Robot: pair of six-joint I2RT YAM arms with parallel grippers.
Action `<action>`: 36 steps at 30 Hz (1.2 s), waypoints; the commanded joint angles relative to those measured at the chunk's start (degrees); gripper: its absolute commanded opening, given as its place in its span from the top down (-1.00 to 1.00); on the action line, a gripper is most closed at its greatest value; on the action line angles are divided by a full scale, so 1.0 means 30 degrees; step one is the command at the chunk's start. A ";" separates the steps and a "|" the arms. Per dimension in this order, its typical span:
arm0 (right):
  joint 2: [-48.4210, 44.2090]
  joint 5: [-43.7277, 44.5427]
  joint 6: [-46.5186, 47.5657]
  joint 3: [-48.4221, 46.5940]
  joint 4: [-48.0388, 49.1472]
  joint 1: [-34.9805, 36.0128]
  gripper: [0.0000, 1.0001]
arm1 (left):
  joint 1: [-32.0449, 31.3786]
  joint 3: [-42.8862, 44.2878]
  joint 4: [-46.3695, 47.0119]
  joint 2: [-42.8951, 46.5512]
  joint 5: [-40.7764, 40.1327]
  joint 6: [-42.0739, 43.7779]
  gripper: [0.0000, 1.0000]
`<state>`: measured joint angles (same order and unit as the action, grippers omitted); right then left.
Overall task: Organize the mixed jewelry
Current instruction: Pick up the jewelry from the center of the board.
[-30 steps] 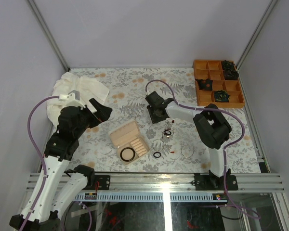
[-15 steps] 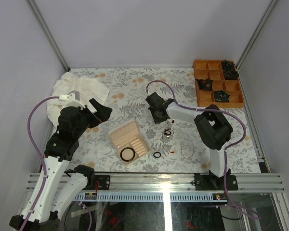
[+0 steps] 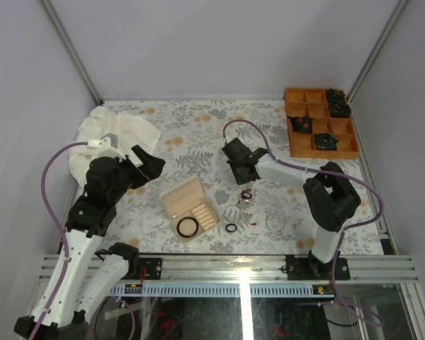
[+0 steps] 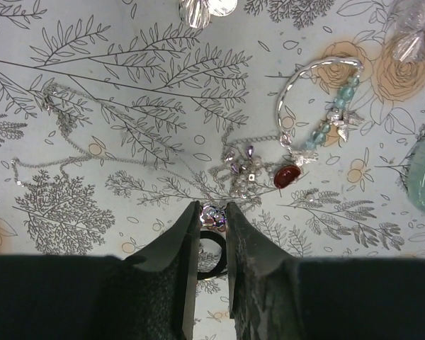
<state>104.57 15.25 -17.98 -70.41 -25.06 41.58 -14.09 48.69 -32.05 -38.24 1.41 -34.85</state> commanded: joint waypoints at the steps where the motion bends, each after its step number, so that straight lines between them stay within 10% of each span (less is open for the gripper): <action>1: -0.1635 0.0653 0.0133 0.0121 -0.0660 -0.0016 0.72 | 0.0089 -0.0130 0.1163 0.0178 -0.0210 0.0396 -1.00; 24: -0.2749 -0.0398 0.0215 -0.2262 -0.2026 -0.0010 0.72 | 0.0070 -0.2098 0.6533 -0.3204 0.7446 0.0502 -0.83; 36: -0.2474 -0.0877 0.0140 -0.3544 -0.2163 -0.0006 0.73 | -0.2138 -0.2140 0.7756 -0.4487 0.4737 -0.0577 -0.57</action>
<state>97.51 13.82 -17.78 -77.12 -31.20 41.58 -17.34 42.04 -13.47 -51.57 19.33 -35.70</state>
